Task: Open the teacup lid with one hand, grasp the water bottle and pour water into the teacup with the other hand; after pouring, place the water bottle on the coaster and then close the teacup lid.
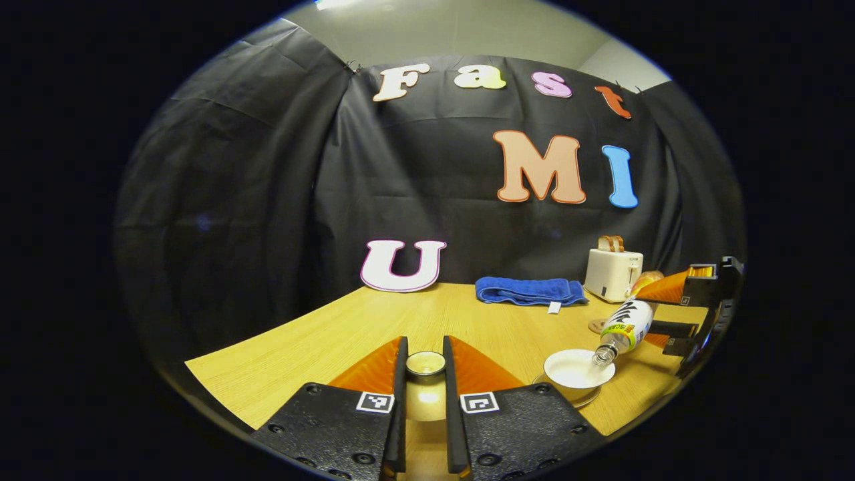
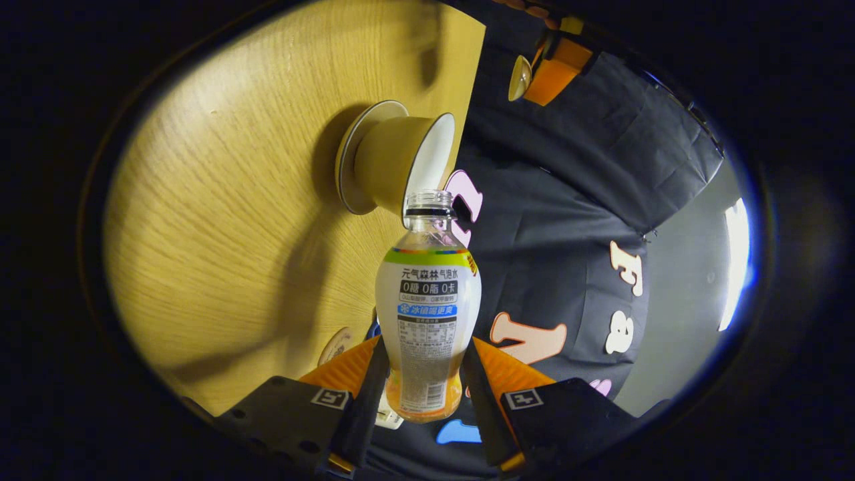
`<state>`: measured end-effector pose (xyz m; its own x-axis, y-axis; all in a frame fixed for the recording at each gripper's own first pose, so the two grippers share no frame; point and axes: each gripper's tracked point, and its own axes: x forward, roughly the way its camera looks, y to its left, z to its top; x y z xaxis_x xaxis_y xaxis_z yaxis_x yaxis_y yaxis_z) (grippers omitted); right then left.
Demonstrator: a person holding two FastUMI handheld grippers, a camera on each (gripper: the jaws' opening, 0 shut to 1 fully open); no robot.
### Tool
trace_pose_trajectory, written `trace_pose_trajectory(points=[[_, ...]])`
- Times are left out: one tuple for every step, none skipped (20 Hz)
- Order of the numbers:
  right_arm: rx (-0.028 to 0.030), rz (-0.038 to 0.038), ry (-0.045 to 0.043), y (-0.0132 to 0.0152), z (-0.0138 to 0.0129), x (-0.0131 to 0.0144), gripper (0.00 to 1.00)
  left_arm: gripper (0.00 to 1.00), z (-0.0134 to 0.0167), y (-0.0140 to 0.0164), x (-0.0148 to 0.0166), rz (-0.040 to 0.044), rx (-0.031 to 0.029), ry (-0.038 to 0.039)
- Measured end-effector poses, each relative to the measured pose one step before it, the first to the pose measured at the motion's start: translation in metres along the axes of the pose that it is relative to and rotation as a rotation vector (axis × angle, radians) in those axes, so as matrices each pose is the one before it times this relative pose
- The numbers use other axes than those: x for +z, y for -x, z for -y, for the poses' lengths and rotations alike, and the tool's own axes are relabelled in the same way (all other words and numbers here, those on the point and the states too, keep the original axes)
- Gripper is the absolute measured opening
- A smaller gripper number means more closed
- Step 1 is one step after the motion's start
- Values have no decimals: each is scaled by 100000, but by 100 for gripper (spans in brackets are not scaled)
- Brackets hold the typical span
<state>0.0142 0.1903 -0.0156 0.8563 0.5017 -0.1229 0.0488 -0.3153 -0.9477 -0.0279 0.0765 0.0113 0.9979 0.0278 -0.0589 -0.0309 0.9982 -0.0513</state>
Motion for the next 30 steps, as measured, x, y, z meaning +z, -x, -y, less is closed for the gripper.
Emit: trace_pose_trajectory(points=[[267, -354, -4037, 120, -379, 5, 68, 21, 190, -9, 128, 49, -92, -238], [489, -436, -4524, 116, -346, -75, 68, 21, 262, -146, 210, 193, -259, -141], [831, -413, -4769, 110, -504, -178, 68, 21, 315, 32, 250, 243, -340, -204], [763, -894, -4710, 229, -570, -257, 69, 21, 232, -169, 109, 458, -237, -348], [739, -549, -4711, 278, -461, -187, 69, 21, 344, -68, 177, 28, -424, -804], [960, -552, -4628, 139, -405, -55, 69, 21, 297, -125, -24, -233, -371, -1039], [552, -356, -4430, 12, -291, 24, 69, 21, 256, -66, 104, -69, -461, -950], [285, -397, -3921, 163, -90, -105, 70, 21, 193, 19, 66, -70, -269, -636], [-110, -586, -3848, 210, -21, -188, 70, 22, 285, -11, 158, 142, -510, -213], [-169, -311, -4131, 213, 63, 21, 70, 21, 397, -64, 46, -48, -584, -50], [-172, -363, -4542, 40, 48, -85, 70, 21, 248, -101, 82, 112, -501, -71], [4, -285, -5261, 105, 147, -7, 70, 21, 257, -69, 62, 34, -368, -168], [578, -353, -5951, 96, -100, -92, 70, 21, 227, 0, 38, -85, -493, -287], [866, -240, -6616, 165, -20, -62, 67, 21, 282, 12, -25, -140, -501, -234], [609, -441, -6654, -10, 171, 33, 67, 21, 207, 77, 49, -94, -476, -40], [209, -512, -6555, 21, 128, 52, 67, 21, 294, -76, -2, 1, -533, 71], [231, -339, -6155, -30, 229, 91, 68, 21, 199, 13, 37, -32, -491, 72], [-207, -215, -5667, -42, 384, 45, 69, 21, 234, 47, -44, -36, -491, 13], [-205, -371, -5225, -346, 358, 213, 70, 21, 182, 76, 33, -6, -458, -118], [-182, -57, -4985, -93, 385, 69, 70, 21, 137, 70, 32, 51, -414, -199], [-389, -148, -4941, -115, 425, -80, 68, 21, 116, 71, 73, 169, -290, -109], [-202, -283, -4804, -135, 422, -71, 68, 21, 172, -32, 20, 161, -302, 36], [-582, 76, -4781, -251, 467, 147, 68, 21, 151, 24, 46, 88, -366, 86], [-222, 179, -4632, -210, 393, 81, 68, 21, 102, 45, -16, 81, -276, 68], [-132, -349, -4349, -247, 416, -83, 68, 21, 81, 69, 170, 207, -256, 10], [-203, -468, -4224, -249, 217, -187, 68, 21, 16, 21, -16, 147, -167, 30], [7, -564, -3980, -263, 273, -174, 68, 21, 91, 13, 75, 108, -223, 77], [-474, -165, -3898, -134, 339, -96, 69, 21, 111, 15, -68, -23, -199, 123], [-618, -37, -3648, -257, 523, 18, 69, 21, 111, 16, 59, -11, -247, 60], [-747, 526, -3156, -332, 628, 213, 70, 21, 124, 14, 40, 76, -344, 155]])
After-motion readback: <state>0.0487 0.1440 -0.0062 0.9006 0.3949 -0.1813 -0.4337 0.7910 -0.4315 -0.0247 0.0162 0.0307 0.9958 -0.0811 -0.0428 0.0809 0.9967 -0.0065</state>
